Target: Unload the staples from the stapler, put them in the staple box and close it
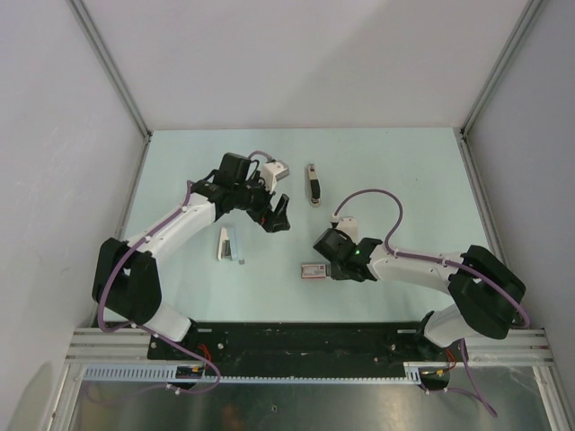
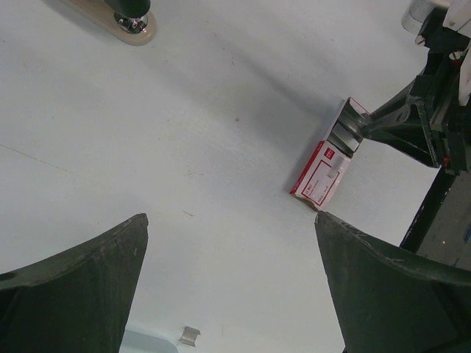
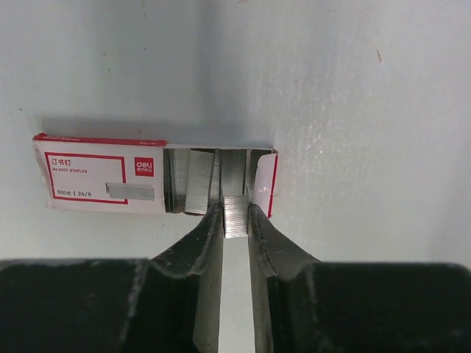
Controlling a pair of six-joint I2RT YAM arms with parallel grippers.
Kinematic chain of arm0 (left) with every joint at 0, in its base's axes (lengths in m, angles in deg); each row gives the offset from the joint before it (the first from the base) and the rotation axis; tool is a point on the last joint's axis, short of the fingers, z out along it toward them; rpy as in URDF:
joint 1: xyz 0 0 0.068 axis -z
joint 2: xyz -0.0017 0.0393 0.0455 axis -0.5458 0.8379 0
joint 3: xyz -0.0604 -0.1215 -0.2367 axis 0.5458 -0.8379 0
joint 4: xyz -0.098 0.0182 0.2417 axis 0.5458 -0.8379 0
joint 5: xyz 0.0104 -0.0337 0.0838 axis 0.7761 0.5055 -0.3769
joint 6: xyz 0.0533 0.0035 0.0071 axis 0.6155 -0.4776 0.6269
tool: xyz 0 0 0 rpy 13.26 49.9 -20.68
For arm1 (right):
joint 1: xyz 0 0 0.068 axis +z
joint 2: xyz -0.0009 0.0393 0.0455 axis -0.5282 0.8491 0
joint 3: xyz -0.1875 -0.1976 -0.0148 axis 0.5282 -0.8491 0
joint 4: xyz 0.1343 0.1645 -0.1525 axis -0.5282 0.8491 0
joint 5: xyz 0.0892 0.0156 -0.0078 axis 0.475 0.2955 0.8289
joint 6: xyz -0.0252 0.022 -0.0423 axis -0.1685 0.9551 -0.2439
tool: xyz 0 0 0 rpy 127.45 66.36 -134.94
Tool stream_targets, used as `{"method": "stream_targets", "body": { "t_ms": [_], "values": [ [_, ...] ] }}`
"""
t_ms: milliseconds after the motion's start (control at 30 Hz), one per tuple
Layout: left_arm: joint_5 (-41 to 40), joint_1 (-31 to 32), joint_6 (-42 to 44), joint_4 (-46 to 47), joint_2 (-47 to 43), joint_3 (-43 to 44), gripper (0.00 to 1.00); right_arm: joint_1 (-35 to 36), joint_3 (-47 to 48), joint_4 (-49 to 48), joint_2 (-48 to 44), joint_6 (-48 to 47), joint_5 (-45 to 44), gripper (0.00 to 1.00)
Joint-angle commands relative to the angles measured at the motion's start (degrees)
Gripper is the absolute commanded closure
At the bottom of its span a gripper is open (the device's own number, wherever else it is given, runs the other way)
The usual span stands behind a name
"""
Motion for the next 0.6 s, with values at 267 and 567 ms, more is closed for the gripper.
{"method": "stream_targets", "body": {
  "t_ms": [267, 567],
  "values": [
    [2.5, 0.4, 1.4, 0.3, -2.9, 2.0, 0.01, 0.1, 1.9, -0.1, -0.1, -0.4, -0.2, 0.71],
    [2.6, 0.5, 1.3, 0.3, -3.1, 2.0, 0.01, -0.6, 2.0, 0.5, -3.0, -0.8, -0.4, 0.71]
  ]
}}
